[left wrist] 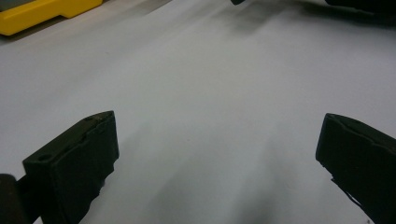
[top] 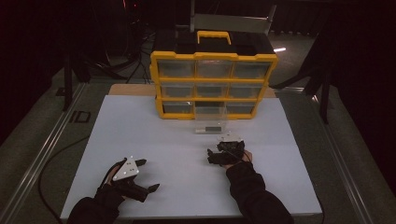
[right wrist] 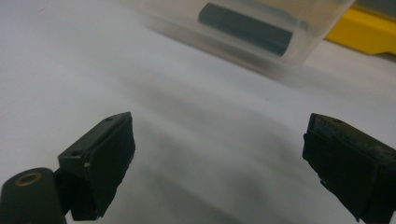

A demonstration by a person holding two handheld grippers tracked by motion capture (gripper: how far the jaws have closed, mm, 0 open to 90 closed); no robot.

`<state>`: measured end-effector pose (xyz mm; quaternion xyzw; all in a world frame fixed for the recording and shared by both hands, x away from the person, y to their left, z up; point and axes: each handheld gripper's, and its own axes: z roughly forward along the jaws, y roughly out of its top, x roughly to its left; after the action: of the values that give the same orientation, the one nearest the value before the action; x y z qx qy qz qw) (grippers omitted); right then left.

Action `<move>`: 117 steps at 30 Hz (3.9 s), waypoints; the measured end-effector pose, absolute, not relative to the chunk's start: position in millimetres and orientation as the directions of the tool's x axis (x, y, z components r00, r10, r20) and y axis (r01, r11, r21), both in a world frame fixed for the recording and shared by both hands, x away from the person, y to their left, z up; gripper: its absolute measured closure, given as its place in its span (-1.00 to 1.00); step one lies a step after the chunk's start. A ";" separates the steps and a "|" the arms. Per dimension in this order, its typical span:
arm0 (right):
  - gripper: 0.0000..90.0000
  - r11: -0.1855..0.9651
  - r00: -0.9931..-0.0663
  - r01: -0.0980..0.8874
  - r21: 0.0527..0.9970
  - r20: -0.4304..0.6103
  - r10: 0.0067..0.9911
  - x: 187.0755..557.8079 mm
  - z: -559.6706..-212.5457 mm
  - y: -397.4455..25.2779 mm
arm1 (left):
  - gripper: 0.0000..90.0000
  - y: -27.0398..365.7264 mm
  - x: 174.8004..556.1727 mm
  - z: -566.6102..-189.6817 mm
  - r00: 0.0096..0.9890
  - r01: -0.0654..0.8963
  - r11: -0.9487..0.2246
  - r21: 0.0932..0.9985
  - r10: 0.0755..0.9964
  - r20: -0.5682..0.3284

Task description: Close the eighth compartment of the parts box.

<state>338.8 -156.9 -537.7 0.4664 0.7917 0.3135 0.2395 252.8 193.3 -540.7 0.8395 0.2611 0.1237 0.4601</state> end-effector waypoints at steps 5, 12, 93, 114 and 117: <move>-0.78 0.367 -0.443 0.586 0.722 -0.093 0.892 345.7 -536.1 -156.7 | -1.00 193.3 253.0 -540.9 0.833 0.325 -0.442 0.836 0.552 -0.032; -0.69 0.362 -0.433 0.594 0.718 -0.094 0.896 353.1 -536.3 -156.2 | -1.00 193.4 253.0 -540.9 0.833 0.325 -0.440 0.837 0.552 -0.033; 1.00 0.418 -0.476 0.539 0.731 -0.145 0.867 373.0 -511.0 -151.7 | -1.00 193.4 253.6 -541.4 0.834 0.328 -0.440 0.836 0.550 -0.038; 1.00 0.414 -0.468 0.548 0.727 -0.144 0.872 380.7 -507.9 -151.9 | -1.00 194.0 253.8 -541.2 0.835 0.330 -0.435 0.838 0.549 -0.043; 1.00 0.413 -0.467 0.552 0.724 -0.142 0.873 381.5 -507.7 -151.3 | -1.00 193.9 253.8 -541.2 0.835 0.330 -0.436 0.837 0.549 -0.043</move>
<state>381.5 -151.3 -507.7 0.4457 0.7993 0.3078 0.2604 253.8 193.9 -541.2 0.8390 0.2620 0.1186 0.4619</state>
